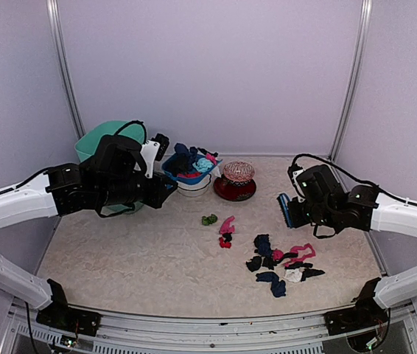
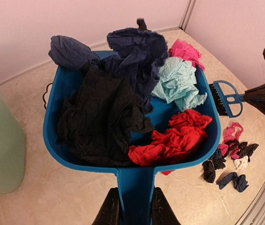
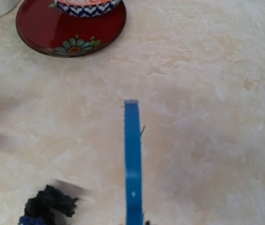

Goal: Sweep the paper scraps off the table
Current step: Dump the paper scraps in the dustpan into the trash bin, then sweep the paper scraps at the center of the board.

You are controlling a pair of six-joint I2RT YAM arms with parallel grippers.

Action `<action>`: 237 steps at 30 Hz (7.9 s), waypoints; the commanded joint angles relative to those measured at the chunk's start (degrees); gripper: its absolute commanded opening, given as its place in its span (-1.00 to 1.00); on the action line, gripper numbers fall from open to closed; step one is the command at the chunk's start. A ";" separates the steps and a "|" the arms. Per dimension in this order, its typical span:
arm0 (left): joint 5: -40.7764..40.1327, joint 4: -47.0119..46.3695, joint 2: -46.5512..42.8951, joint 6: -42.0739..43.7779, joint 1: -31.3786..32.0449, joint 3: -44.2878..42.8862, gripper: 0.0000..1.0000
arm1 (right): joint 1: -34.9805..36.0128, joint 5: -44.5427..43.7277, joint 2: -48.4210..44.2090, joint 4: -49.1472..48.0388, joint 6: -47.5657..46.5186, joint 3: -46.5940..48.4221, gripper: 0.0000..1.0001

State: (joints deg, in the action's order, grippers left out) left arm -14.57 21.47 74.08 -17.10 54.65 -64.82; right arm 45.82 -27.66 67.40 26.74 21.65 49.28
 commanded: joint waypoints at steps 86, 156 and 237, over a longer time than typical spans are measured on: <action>62.37 -23.00 -10.74 -45.77 -47.55 1.76 -1.00 | 1.13 32.06 14.47 -34.16 29.95 1.01 -1.00; 42.61 7.59 -13.56 -15.16 -29.23 -6.83 -1.00 | -6.27 31.27 18.56 -18.38 48.31 -2.81 -1.00; 19.77 9.29 -6.95 -7.83 3.43 10.40 -1.00 | -0.38 32.46 -5.36 20.58 25.82 -3.88 -1.00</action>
State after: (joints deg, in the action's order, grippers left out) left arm 12.05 30.28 65.10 -25.02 54.43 -56.07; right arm 44.99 12.40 60.71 52.58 46.00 42.37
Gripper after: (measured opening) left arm 0.158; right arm 0.043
